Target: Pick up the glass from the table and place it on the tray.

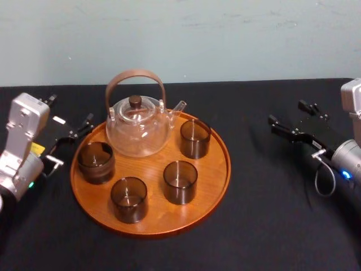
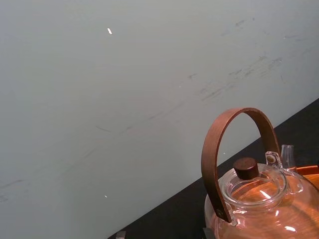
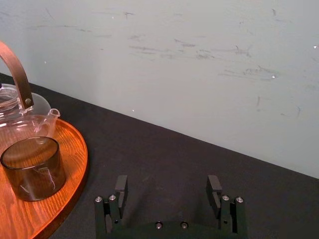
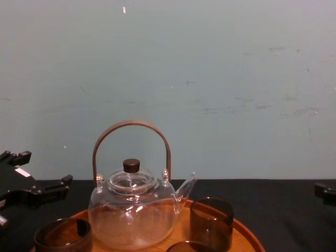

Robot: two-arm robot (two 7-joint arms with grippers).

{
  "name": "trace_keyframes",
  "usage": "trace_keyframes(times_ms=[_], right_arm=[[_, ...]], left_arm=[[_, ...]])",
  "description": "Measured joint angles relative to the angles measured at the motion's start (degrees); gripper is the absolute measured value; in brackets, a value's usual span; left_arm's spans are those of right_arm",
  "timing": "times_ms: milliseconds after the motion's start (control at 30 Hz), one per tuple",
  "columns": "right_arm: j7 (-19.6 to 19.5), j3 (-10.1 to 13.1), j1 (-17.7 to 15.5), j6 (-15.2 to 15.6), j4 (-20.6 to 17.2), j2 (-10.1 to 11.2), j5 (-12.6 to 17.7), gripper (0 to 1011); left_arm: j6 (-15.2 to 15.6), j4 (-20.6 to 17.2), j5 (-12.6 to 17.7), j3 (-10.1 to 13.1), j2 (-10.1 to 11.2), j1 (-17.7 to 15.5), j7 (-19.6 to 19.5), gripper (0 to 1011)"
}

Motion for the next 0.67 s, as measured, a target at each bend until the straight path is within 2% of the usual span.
trace_keyframes(times_ms=[667], right_arm=[[0.38,-0.18,-0.02,0.04,-0.3,0.2,0.28,1002]], left_arm=[[0.0,0.0,0.0,0.0,0.0,0.0,0.0,1001]])
